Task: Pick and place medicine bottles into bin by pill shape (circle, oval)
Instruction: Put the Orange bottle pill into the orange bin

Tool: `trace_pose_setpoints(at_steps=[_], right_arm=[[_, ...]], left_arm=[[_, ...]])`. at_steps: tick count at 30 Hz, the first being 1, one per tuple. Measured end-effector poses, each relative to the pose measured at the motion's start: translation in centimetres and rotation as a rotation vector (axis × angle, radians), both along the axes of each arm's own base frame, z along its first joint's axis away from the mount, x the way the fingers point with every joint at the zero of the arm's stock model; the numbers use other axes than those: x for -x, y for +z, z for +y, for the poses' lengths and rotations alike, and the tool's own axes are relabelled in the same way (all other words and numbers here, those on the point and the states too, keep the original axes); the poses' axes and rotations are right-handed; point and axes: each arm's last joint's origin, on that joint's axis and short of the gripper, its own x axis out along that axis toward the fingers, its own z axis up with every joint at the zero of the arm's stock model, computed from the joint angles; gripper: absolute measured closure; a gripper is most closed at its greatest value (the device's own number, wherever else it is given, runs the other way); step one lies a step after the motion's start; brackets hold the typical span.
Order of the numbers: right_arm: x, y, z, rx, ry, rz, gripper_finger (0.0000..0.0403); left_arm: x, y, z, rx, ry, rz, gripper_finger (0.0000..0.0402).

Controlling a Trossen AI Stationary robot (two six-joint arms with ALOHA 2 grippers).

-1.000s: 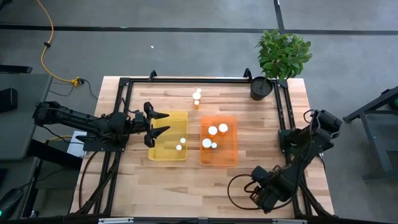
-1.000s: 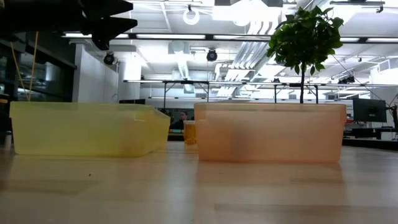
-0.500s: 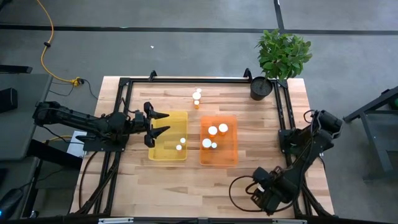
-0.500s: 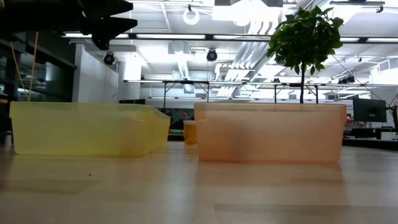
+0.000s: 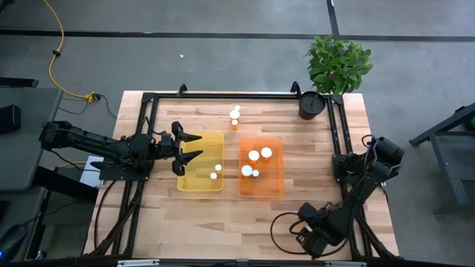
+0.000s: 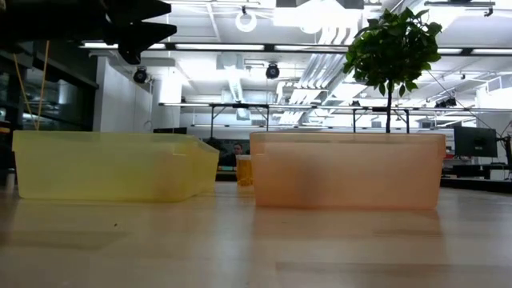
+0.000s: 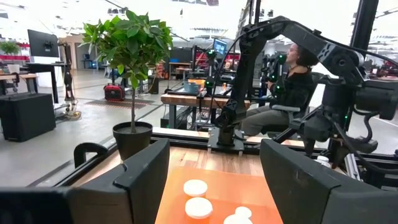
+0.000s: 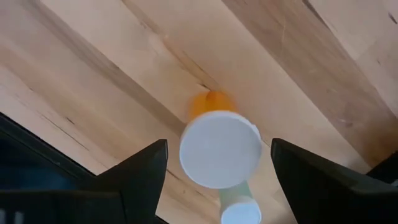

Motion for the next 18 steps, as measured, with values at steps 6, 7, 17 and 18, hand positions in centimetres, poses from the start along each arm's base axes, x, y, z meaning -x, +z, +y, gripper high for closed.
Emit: trace_pose_setpoints(at_steps=[6, 7, 17, 18], right_arm=[[-0.1, -0.1, 0.1, -0.004, -0.007, -0.003, 0.0123], [-0.1, -0.2, 0.1, -0.001, -0.009, -0.001, 0.0123], [-0.5, -1.3, 0.1, 0.012, -0.010, 0.048, 0.0124], [-0.5, -1.3, 0.1, 0.011, -0.010, 0.048, 0.0125]], left_arm=[[0.0, 0.0, 0.0, 0.000, 0.000, 0.000, 0.0164], [0.0, 0.0, 0.0, 0.000, 0.000, 0.000, 0.0164], [0.0, 0.0, 0.0, 0.000, 0.000, 0.000, 0.0164], [0.0, 0.0, 0.0, 0.000, 0.000, 0.000, 0.0164]])
